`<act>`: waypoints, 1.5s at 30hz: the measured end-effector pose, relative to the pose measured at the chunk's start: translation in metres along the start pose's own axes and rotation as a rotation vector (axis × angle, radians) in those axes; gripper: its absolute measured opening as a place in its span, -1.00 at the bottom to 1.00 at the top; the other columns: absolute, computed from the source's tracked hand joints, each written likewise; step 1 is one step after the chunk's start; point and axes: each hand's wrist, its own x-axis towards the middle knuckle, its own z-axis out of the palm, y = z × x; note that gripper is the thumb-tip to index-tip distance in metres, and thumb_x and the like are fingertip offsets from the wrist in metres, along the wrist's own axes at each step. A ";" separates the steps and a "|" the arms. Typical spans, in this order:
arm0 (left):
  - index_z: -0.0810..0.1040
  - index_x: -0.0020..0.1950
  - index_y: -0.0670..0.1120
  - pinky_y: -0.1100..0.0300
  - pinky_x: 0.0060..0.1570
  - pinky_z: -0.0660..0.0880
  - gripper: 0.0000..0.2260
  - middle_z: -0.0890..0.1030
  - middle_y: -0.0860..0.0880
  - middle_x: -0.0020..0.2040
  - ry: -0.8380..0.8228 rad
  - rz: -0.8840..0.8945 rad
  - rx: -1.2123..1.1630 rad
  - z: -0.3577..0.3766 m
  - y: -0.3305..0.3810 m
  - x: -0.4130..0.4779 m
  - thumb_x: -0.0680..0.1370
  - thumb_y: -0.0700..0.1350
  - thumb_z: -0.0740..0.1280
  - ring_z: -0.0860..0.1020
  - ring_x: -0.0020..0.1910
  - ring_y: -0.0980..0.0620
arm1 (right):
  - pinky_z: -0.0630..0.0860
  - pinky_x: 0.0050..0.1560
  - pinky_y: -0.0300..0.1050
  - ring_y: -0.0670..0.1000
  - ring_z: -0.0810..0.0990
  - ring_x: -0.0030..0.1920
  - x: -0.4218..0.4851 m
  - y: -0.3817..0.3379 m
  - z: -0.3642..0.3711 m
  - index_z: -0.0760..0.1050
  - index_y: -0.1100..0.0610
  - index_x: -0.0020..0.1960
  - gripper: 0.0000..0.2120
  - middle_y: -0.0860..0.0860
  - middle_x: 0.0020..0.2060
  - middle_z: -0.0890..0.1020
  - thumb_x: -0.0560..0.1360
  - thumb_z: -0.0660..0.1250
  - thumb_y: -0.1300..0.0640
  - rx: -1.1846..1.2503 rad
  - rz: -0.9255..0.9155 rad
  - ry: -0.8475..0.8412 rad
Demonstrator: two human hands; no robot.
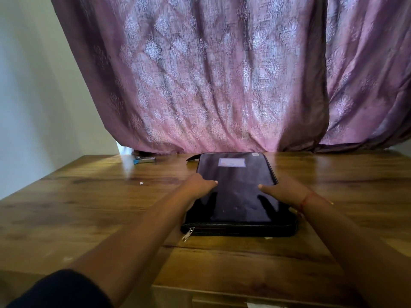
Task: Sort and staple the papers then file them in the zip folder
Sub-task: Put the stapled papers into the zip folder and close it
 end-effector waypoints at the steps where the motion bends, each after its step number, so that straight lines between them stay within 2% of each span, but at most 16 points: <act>1: 0.57 0.29 -0.21 0.10 0.06 0.53 -0.57 0.63 -0.16 0.19 0.011 -0.014 -0.037 0.002 0.002 0.000 0.54 0.05 0.42 0.59 0.13 -0.15 | 0.59 -0.07 -0.07 0.08 0.62 -0.19 -0.003 -0.007 -0.003 0.63 0.16 0.01 -0.38 0.05 -0.17 0.67 0.24 0.43 -0.35 0.021 0.028 -0.010; 3: 0.56 0.20 -0.20 0.00 0.15 0.56 -0.60 0.63 -0.14 0.13 0.067 -0.027 -0.062 0.006 0.005 -0.001 0.53 0.07 0.40 0.59 0.10 -0.18 | 0.40 -0.35 -0.17 0.03 0.47 -0.32 -0.012 -0.018 -0.012 0.56 0.30 0.04 -0.50 0.08 -0.29 0.53 0.47 0.42 -0.16 0.004 0.106 -0.049; 6: 0.48 0.04 -0.09 -0.02 0.13 0.56 -0.70 0.62 -0.11 0.01 0.184 -0.039 0.125 0.002 0.003 -0.009 0.54 0.14 0.34 0.59 0.05 -0.18 | 0.24 -0.46 -0.18 -0.01 0.36 -0.38 -0.010 -0.023 -0.017 0.45 0.28 -0.07 -0.58 0.07 -0.31 0.44 0.52 0.38 -0.12 0.000 0.184 -0.067; 11: 0.52 0.35 -0.05 0.03 0.15 0.53 -0.50 0.64 -0.13 0.19 0.239 0.023 0.145 -0.036 -0.015 -0.014 0.51 0.20 0.33 0.60 0.11 -0.18 | 0.30 -0.45 -0.18 -0.01 0.44 -0.36 -0.016 -0.042 -0.003 0.51 0.25 -0.16 -0.60 0.10 -0.28 0.55 0.47 0.45 -0.11 0.102 0.128 -0.101; 14: 0.50 0.42 -0.08 0.01 0.24 0.48 -0.48 0.59 -0.18 0.31 0.312 0.032 0.253 -0.073 -0.035 -0.015 0.56 0.20 0.32 0.56 0.25 -0.23 | 0.29 -0.58 -0.36 -0.11 0.41 -0.45 -0.030 -0.073 0.009 0.40 0.13 -0.37 -0.64 -0.01 -0.44 0.46 0.50 0.45 0.06 0.237 -0.026 -0.102; 17: 0.53 0.36 -0.09 -0.04 0.25 0.51 -0.52 0.63 -0.17 0.26 0.321 -0.001 0.215 -0.116 -0.064 -0.017 0.56 0.19 0.34 0.59 0.20 -0.20 | 0.25 -0.65 -0.43 -0.21 0.40 -0.68 -0.044 -0.111 0.033 0.39 0.14 -0.35 -0.68 -0.08 -0.65 0.47 0.53 0.40 0.24 0.482 -0.072 -0.231; 18: 0.53 0.33 -0.11 -0.04 0.23 0.51 -0.52 0.63 -0.17 0.23 0.335 -0.022 0.219 -0.130 -0.076 -0.020 0.56 0.19 0.34 0.59 0.19 -0.20 | 0.33 -0.62 -0.42 -0.23 0.43 -0.66 -0.045 -0.124 0.044 0.41 0.17 -0.32 -0.72 -0.06 -0.65 0.51 0.54 0.39 0.26 0.530 -0.069 -0.292; 20: 0.52 0.30 -0.17 0.03 0.16 0.49 -0.53 0.63 -0.18 0.22 0.370 -0.060 0.220 -0.153 -0.098 -0.025 0.58 0.16 0.35 0.58 0.19 -0.21 | 0.53 -0.44 -0.35 -0.19 0.60 -0.45 -0.040 -0.147 0.074 0.53 0.18 -0.19 -0.88 0.10 -0.36 0.69 0.50 0.44 0.22 0.540 -0.098 -0.320; 22: 0.51 0.31 -0.20 0.07 0.07 0.43 -0.53 0.61 -0.19 0.22 0.385 -0.101 0.237 -0.172 -0.120 -0.030 0.60 0.15 0.34 0.56 0.21 -0.22 | 0.52 -0.43 -0.36 -0.14 0.63 -0.38 -0.040 -0.168 0.099 0.59 0.18 -0.14 -0.88 0.14 -0.18 0.70 0.46 0.49 0.15 0.539 -0.102 -0.327; 23: 0.51 0.30 -0.20 0.06 0.06 0.43 -0.50 0.61 -0.19 0.23 0.391 -0.129 0.267 -0.182 -0.132 -0.032 0.59 0.18 0.33 0.56 0.20 -0.21 | 0.58 -0.33 -0.31 -0.08 0.66 -0.30 -0.038 -0.178 0.115 0.61 0.20 -0.10 -0.84 0.15 -0.13 0.70 0.45 0.51 0.12 0.546 -0.096 -0.352; 25: 0.54 0.24 -0.16 0.05 0.07 0.45 -0.53 0.63 -0.17 0.19 0.378 -0.165 0.319 -0.199 -0.156 -0.033 0.59 0.22 0.30 0.58 0.14 -0.17 | 0.65 0.00 -0.01 0.11 0.68 -0.13 -0.042 -0.197 0.138 0.62 0.25 0.02 -0.74 0.24 -0.01 0.69 0.43 0.52 0.09 0.545 -0.062 -0.411; 26: 0.55 0.19 -0.12 0.05 0.05 0.45 -0.59 0.64 -0.15 0.16 0.364 -0.162 0.330 -0.206 -0.166 -0.033 0.60 0.21 0.29 0.58 0.08 -0.14 | 0.63 0.01 0.09 0.15 0.64 -0.14 -0.045 -0.205 0.146 0.61 0.26 0.03 -0.73 0.28 0.01 0.67 0.44 0.51 0.10 0.545 -0.054 -0.430; 29: 0.54 0.22 -0.11 0.08 0.00 0.41 -0.61 0.64 -0.15 0.16 0.334 -0.196 0.333 -0.222 -0.191 -0.033 0.61 0.18 0.29 0.52 -0.01 -0.06 | 0.62 -0.04 0.05 0.12 0.59 -0.18 -0.049 -0.227 0.167 0.57 0.24 0.08 -0.73 0.24 0.00 0.67 0.46 0.49 0.13 0.483 -0.057 -0.443; 33: 0.48 0.32 -0.14 0.02 0.13 0.47 -0.48 0.61 -0.17 0.22 0.338 -0.235 0.399 -0.235 -0.218 -0.028 0.59 0.25 0.28 0.56 0.15 -0.14 | 0.63 -0.08 0.01 0.12 0.64 -0.16 -0.047 -0.245 0.190 0.56 0.28 0.14 -0.59 0.14 -0.12 0.66 0.44 0.49 0.02 0.213 -0.166 -0.456; 37: 0.49 0.28 -0.12 0.05 0.11 0.45 -0.52 0.62 -0.16 0.19 0.351 -0.211 0.472 -0.241 -0.228 -0.024 0.61 0.26 0.23 0.56 0.08 -0.09 | 0.60 0.13 0.04 0.16 0.65 0.03 -0.043 -0.257 0.202 0.56 0.23 0.16 -0.54 0.17 0.00 0.67 0.44 0.47 -0.09 0.018 -0.227 -0.419; 45: 0.42 0.43 -0.15 0.00 0.32 0.37 -0.46 0.57 -0.20 0.31 0.298 -0.173 0.677 -0.248 -0.228 -0.012 0.67 0.24 0.10 0.53 0.27 -0.16 | 0.57 0.10 -0.02 0.11 0.62 0.05 -0.039 -0.265 0.214 0.54 0.17 0.17 -0.45 0.11 0.04 0.64 0.42 0.42 -0.25 -0.161 -0.311 -0.301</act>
